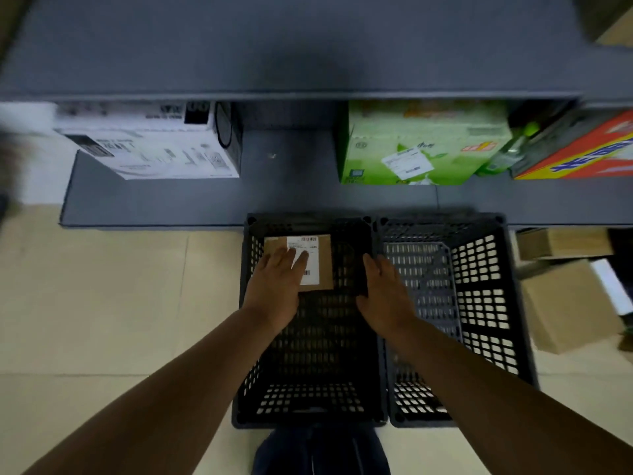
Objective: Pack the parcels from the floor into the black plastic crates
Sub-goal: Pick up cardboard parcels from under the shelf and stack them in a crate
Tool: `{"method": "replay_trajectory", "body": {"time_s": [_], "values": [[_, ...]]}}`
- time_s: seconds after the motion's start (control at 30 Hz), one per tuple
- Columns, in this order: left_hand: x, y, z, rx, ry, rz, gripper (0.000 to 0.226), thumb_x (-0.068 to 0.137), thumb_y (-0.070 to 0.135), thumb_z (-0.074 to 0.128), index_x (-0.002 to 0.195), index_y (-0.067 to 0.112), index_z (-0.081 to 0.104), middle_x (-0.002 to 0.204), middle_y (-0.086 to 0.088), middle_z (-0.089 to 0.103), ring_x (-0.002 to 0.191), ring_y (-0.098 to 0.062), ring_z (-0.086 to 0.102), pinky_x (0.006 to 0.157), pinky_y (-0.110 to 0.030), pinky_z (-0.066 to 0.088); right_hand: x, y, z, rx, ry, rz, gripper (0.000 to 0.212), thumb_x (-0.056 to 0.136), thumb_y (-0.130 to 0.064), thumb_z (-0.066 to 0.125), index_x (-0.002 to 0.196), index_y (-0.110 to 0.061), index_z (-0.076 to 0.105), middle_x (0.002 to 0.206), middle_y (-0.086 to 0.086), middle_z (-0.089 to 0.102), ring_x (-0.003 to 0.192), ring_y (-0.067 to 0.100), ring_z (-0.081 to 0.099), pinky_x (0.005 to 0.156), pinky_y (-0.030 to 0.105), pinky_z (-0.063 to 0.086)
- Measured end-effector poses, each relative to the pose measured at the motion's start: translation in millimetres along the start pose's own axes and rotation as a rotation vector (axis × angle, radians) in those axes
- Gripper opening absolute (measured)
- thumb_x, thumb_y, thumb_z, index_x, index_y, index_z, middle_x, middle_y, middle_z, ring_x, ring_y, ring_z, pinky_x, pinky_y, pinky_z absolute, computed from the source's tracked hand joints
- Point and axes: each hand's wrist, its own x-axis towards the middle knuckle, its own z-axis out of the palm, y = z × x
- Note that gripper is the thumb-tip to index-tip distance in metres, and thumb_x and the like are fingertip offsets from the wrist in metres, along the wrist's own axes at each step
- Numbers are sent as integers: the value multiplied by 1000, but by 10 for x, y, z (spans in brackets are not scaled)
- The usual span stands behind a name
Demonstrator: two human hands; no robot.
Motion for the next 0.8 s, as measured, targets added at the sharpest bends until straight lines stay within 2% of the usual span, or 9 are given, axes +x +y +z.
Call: {"method": "replay_trajectory", "body": {"time_s": [0.17, 0.3, 0.47, 0.63, 0.8], "values": [[-452, 324, -891, -27, 46, 57, 75, 87, 18, 57, 150, 15, 16, 152, -8, 29, 138, -25, 28, 113, -34, 22, -788, -187, -806, 28, 51, 64, 74, 94, -24, 51, 151, -17, 6, 156, 11, 8, 141, 27, 16, 112, 32, 23], [-834, 581, -1505, -62, 64, 124, 73, 87, 13, 55, 150, 16, 18, 152, -8, 29, 138, -24, 27, 111, -33, 23, -1435, -299, -1372, 28, 61, 113, 61, 92, -25, 52, 147, -16, 26, 149, 8, 28, 135, 28, 26, 108, 33, 32], [-1296, 872, -2149, -9, 46, 218, 72, 90, 19, 53, 150, 19, 14, 154, -4, 23, 139, -21, 26, 111, -32, 27, -2301, -393, -1888, 69, 66, 176, 63, 90, -29, 58, 146, -16, 32, 148, 9, 31, 134, 29, 33, 107, 32, 35], [-1687, 1225, -2548, 22, -12, 307, 65, 93, 24, 45, 150, 20, 15, 150, -3, 32, 132, -22, 38, 103, -33, 40, -3165, -340, -2220, 107, 74, 225, 57, 89, -32, 59, 141, -17, 39, 137, 10, 40, 128, 30, 40, 102, 35, 39], [-1946, 1806, -2701, 61, -61, 401, 65, 94, 27, 44, 151, 19, 14, 150, -4, 32, 130, -24, 41, 99, -34, 43, -3950, -37, -2398, 109, 134, 306, 54, 89, -34, 56, 139, -23, 39, 134, 8, 43, 125, 27, 42, 103, 33, 38]]}}
